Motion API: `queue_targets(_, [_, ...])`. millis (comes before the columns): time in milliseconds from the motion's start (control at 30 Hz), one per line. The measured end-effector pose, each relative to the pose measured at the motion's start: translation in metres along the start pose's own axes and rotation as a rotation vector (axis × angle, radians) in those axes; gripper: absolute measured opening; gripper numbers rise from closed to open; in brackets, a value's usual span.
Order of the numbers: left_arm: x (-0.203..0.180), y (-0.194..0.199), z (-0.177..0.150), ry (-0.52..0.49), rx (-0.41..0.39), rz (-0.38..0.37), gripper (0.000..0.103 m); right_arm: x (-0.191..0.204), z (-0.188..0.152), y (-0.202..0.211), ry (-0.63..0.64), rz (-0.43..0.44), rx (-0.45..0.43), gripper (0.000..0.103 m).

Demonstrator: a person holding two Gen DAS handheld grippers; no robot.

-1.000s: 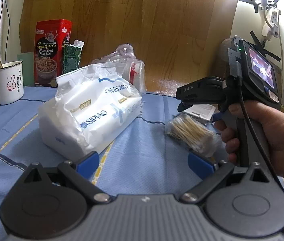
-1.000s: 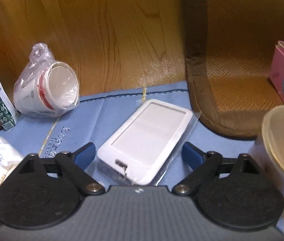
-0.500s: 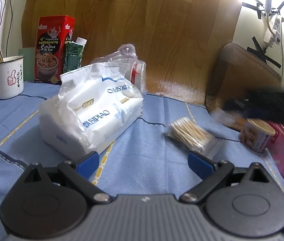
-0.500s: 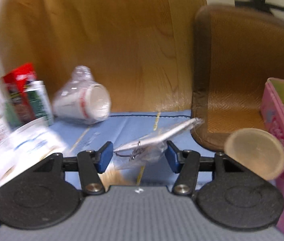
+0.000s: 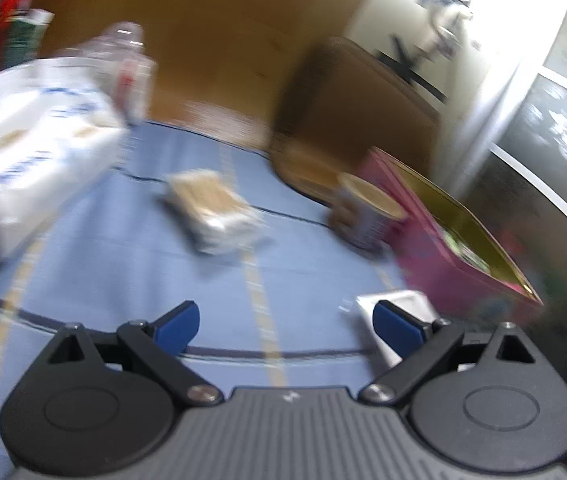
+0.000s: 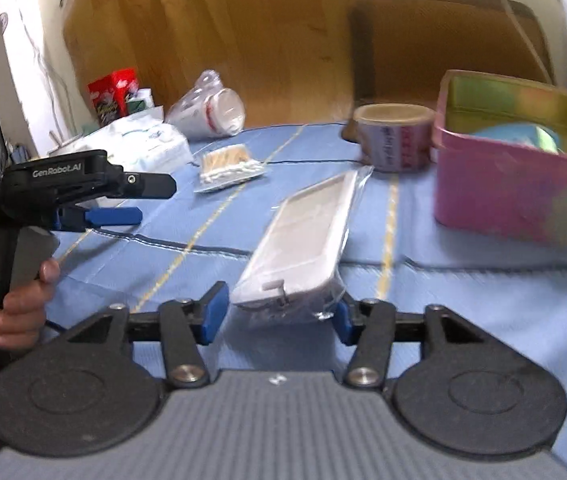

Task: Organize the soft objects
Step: 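Carry the phone case into the pink tin with both grippers and release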

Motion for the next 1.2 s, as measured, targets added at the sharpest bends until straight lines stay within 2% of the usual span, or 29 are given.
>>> queue_targets(67, [-0.019,-0.006,-0.007,-0.030,0.033,-0.018,0.096,-0.002,0.001,0.003,0.019,-0.026,-0.015,0.076])
queue_targets(167, [-0.041,-0.018,-0.019,-0.066,0.086,-0.025,0.096,-0.002,0.002,0.009,0.075,-0.055,-0.043,0.080])
queue_targets(267, [-0.057,-0.031,-0.033,-0.085,0.142,-0.032,0.094,0.000,-0.002,0.012,0.120,-0.040,-0.046,0.086])
queue_targets(333, [-0.064,-0.040,-0.044,-0.111,0.178,-0.019,0.086,0.002,-0.006,0.008,0.141,-0.036,-0.032,0.086])
queue_targets(367, [-0.066,-0.045,-0.050,-0.121,0.202,-0.009,0.075,0.000,-0.009,0.004,0.147,-0.042,-0.020,0.086])
queue_targets(400, [-0.070,-0.047,-0.054,-0.143,0.192,-0.002,0.070,-0.001,-0.013,0.000,0.148,-0.043,-0.002,0.085])
queue_targets(433, [-0.074,-0.050,-0.057,-0.173,0.191,0.003,0.062,-0.002,-0.017,-0.004,0.145,-0.036,0.011,0.082])
queue_targets(467, [-0.078,-0.052,-0.060,-0.196,0.195,0.000,0.054,-0.001,-0.017,-0.005,0.161,-0.046,-0.012,0.075])
queue_targets(500, [-0.080,-0.052,-0.062,-0.207,0.194,0.005,0.052,0.002,-0.017,-0.006,0.185,-0.049,-0.020,0.073])
queue_targets(567, [-0.084,-0.049,-0.059,-0.203,0.181,0.002,0.051,0.005,-0.014,-0.006,0.191,-0.043,-0.032,0.065])
queue_targets(667, [-0.098,-0.033,-0.043,-0.197,0.138,-0.058,0.051,0.005,-0.008,0.001,0.204,-0.055,-0.087,0.064])
queue_targets(867, [-0.163,-0.024,-0.005,-0.312,0.038,-0.149,0.051,-0.019,0.030,0.036,0.206,-0.163,-0.296,0.064])
queue_targets(1033, [-0.214,-0.062,0.012,-0.380,0.044,-0.168,0.051,-0.064,0.055,0.046,0.168,-0.272,-0.362,0.064])
queue_targets(1200, [-0.249,-0.115,0.009,-0.422,0.086,-0.174,0.051,-0.118,0.061,0.046,0.071,-0.354,-0.349,0.064])
Point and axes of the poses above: each gripper's, at about its wrist camera, not at the fingertips, and y roughly against the way its jaws point, x to its left, z to its top, the point moved 9 cm from there along -y, roughly the way its jaws point, and after that the axes turned 12 degrees about y, right-handed, at the moved point
